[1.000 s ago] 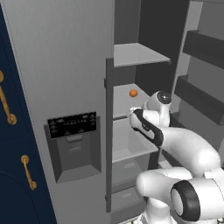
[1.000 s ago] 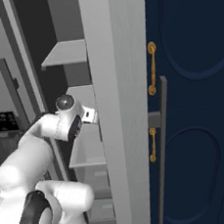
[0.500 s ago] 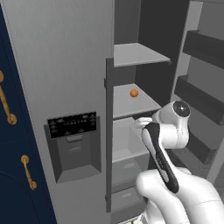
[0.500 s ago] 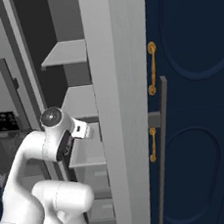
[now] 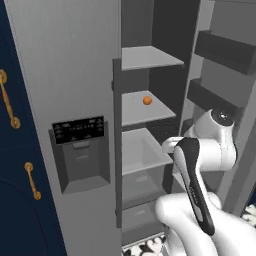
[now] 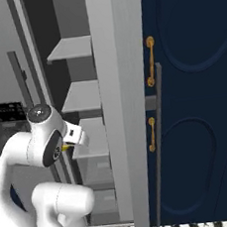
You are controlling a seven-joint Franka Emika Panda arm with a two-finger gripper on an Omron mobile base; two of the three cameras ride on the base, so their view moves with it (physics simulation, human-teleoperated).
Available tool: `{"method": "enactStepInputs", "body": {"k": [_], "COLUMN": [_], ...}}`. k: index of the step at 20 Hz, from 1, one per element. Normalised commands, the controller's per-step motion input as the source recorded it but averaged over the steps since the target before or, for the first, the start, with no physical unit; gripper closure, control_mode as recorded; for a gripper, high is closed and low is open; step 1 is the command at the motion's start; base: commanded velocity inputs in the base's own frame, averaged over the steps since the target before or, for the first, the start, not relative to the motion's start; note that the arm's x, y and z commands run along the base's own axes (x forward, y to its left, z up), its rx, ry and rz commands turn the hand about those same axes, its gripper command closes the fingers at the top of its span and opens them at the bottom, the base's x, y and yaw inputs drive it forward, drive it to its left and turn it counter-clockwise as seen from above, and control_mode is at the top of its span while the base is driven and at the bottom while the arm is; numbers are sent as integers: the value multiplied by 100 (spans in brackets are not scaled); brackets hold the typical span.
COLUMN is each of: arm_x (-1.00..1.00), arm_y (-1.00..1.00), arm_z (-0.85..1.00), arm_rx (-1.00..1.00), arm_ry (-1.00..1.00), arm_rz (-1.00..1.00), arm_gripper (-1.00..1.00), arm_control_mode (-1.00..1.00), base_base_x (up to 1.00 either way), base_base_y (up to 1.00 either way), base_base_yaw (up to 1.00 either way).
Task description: Grab a lemon wedge from the fridge and one ice cube from the ice bowl, and put them in the glass of lemonade.
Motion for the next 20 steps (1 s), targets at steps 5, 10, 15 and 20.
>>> {"method": "enactStepInputs", "body": {"k": [5,10,15,20], "arm_x": [0,0,0,0], "arm_y": [0,0,0,0], "arm_z": [0,0,0,0], "arm_rx": [0,0,0,0], "arm_ry": [0,0,0,0], "arm_rz": [0,0,0,0], "arm_gripper": [100,100,100,100], "arm_control_mode": [100,100,100,100], "base_base_x": [-99,-17,29,61], "base_base_y": [26,84,76,66], "base_base_yaw": [5,49,70,69]}}
